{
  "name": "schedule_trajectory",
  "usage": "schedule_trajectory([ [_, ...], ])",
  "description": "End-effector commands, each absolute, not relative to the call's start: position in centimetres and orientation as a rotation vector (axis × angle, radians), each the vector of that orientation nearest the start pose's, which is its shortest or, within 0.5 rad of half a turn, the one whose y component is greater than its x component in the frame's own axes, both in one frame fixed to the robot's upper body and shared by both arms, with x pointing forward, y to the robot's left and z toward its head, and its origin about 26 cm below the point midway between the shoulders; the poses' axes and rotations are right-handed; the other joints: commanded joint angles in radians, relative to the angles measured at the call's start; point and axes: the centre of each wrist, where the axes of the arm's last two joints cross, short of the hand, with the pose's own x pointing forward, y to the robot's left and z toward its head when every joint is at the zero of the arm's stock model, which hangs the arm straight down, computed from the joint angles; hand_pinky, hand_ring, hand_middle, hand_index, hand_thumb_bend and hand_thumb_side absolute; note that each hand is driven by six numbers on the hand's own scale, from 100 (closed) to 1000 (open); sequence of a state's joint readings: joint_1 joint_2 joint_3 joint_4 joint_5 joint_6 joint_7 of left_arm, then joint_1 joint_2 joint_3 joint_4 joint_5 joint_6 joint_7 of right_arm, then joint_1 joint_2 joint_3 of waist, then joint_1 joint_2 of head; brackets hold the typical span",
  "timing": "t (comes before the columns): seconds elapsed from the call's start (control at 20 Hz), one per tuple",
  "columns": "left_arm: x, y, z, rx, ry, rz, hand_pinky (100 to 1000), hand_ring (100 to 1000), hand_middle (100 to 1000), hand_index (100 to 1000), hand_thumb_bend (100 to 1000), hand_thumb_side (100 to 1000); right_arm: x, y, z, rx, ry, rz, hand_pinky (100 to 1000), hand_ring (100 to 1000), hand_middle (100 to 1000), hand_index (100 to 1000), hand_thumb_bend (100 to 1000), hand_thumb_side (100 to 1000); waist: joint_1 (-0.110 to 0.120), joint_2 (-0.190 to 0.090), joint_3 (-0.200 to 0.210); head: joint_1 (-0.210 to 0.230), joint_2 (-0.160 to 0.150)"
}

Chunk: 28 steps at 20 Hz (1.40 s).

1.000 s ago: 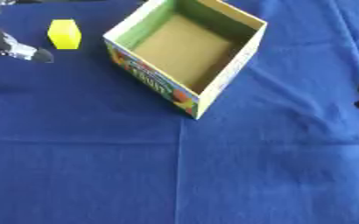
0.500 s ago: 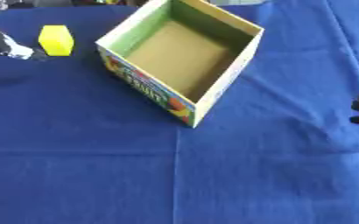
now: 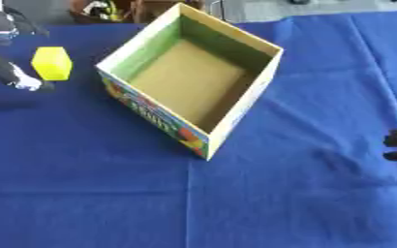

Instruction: Pick up objects on the table and place them in the box.

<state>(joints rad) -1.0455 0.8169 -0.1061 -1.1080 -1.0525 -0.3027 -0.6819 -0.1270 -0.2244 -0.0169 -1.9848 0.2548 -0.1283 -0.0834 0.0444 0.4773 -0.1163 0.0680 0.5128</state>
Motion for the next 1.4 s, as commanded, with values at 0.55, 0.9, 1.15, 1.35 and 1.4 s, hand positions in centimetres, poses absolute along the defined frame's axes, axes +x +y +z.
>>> schedule_trajectory([
  [0.55,42.8,39.5,37.9,1.360,-0.976,-1.582,820,941,925,1000,576,619,28.2,-26.2,14.9,-0.441,-2.257,0.366,670,785,623,764,100,902,0.006,0.015,-0.020,0.017,-0.056],
  [0.9,42.3,39.9,39.1,1.372,-1.020,-1.525,814,942,931,1000,524,599,28.2,-25.9,14.8,-0.436,-2.254,0.379,671,786,623,764,100,905,0.007,0.034,-0.025,0.023,-0.065],
  [1.15,42.1,40.1,39.5,1.342,-1.030,-1.525,809,936,928,1000,508,598,28.2,-25.8,14.8,-0.435,-2.249,0.387,671,786,623,764,100,907,0.007,0.040,-0.026,0.024,-0.071],
  [1.35,41.9,40.0,39.9,1.320,-1.044,-1.540,808,939,932,1000,499,590,28.2,-25.7,14.8,-0.431,-2.246,0.390,670,786,623,764,100,908,0.011,0.043,-0.023,0.024,-0.069],
  [1.4,41.9,40.0,39.8,1.307,-1.034,-1.541,810,940,935,1000,481,576,28.2,-25.7,14.8,-0.426,-2.247,0.392,670,786,622,763,100,910,0.012,0.044,-0.024,0.024,-0.072],
])
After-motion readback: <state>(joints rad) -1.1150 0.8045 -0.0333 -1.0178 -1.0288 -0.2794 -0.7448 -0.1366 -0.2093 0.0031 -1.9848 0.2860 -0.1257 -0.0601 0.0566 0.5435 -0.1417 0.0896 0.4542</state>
